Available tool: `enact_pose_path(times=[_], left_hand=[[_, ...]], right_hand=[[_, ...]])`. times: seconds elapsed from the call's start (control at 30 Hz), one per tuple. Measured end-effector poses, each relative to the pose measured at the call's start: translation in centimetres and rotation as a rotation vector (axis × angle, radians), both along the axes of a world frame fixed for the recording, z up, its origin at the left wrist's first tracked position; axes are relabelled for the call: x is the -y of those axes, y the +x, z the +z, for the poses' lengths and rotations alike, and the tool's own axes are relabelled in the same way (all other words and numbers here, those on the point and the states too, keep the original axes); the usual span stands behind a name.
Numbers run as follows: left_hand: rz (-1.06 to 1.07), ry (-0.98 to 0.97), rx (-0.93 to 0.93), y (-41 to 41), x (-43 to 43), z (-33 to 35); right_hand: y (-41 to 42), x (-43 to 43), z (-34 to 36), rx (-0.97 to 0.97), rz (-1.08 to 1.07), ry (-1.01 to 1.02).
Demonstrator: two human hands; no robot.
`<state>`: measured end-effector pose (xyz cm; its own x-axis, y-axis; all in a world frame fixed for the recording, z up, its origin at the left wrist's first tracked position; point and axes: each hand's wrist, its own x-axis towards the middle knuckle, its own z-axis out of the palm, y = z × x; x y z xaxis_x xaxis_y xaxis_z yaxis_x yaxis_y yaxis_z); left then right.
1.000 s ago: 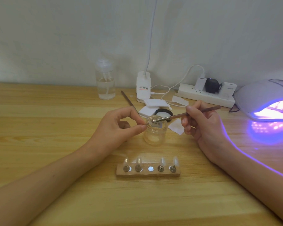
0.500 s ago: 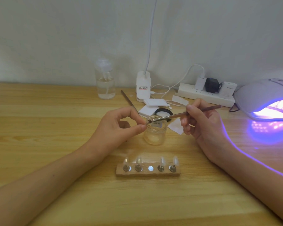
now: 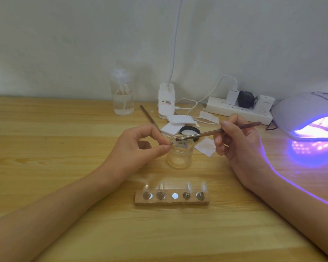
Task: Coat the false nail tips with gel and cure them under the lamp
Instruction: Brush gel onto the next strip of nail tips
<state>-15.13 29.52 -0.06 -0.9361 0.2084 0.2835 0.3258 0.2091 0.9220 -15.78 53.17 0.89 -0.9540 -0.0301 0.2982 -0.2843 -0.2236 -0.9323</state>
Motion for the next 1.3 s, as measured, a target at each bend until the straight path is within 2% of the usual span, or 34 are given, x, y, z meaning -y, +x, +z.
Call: enact_pose_path(times=[0.23,0.33,0.43,0.6,0.77,0.93,1.1,1.2,1.3], left_hand=[[0.009,-0.007,0.001,-0.01,-0.10,0.01],[0.000,-0.002,0.001,-0.01,-0.06,-0.03],[-0.001,0.000,-0.003,-0.04,-0.08,-0.05],[0.003,0.000,-0.003,-0.08,-0.06,-0.07],[-0.005,0.001,-0.002,-0.04,0.02,-0.09],[-0.003,-0.001,-0.009,0.01,0.01,-0.03],[-0.008,0.012,-0.013,-0.04,-0.03,-0.07],[-0.011,0.019,-0.020,-0.03,-0.05,-0.10],[-0.010,0.010,-0.025,-0.03,0.00,-0.12]], right_hand=[[-0.03,0.04,-0.11,0.012,-0.054,0.060],[0.02,-0.02,-0.01,-0.016,-0.005,0.000],[0.09,0.10,-0.02,-0.044,0.038,0.026],[0.01,-0.03,-0.13,-0.001,-0.049,0.048],[0.06,0.06,-0.02,-0.039,0.042,0.009],[0.01,-0.04,-0.18,-0.004,-0.050,0.076],[-0.01,0.05,-0.02,-0.033,0.013,-0.013],[-0.01,0.17,-0.02,-0.048,0.053,0.031],[-0.02,0.04,-0.16,-0.032,-0.004,0.075]])
